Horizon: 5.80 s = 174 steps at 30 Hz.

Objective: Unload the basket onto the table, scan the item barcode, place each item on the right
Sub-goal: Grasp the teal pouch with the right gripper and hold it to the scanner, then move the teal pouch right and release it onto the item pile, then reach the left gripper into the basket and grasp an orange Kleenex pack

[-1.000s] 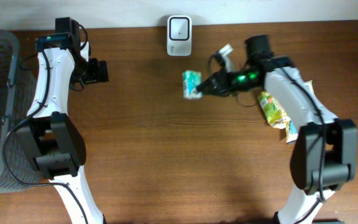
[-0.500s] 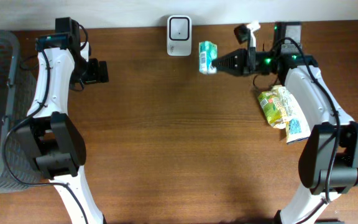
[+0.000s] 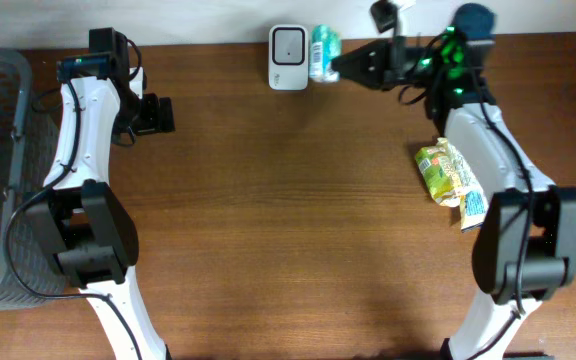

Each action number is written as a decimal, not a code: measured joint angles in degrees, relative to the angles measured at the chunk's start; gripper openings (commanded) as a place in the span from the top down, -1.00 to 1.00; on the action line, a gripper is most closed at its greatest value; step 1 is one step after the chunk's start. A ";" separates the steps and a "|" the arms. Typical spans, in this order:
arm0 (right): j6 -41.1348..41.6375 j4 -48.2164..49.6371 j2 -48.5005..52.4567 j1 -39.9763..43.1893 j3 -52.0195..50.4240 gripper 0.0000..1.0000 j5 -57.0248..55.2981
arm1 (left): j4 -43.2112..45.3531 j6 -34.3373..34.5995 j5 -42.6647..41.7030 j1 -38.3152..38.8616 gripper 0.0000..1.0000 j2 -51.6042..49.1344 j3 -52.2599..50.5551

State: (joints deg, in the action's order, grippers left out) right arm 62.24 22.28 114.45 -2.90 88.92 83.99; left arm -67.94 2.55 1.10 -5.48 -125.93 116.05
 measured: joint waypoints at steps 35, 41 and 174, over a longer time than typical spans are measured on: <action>-118.01 -21.51 25.59 -23.50 28.92 0.92 -111.27 | 0.00 0.00 -0.02 0.00 -0.98 0.00 0.00; -118.01 -20.20 26.82 -23.50 28.92 0.92 -108.00 | -0.02 0.00 -0.02 0.00 -0.98 0.00 0.00; -67.60 -100.48 -6.95 5.99 24.13 -0.97 -64.85 | 15.76 -4.90 8.33 -25.70 1.00 24.37 -5.22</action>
State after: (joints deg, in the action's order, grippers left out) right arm -5.37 -78.19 107.50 3.09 113.06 19.14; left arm -52.18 -2.35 9.43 -31.18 -101.56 110.83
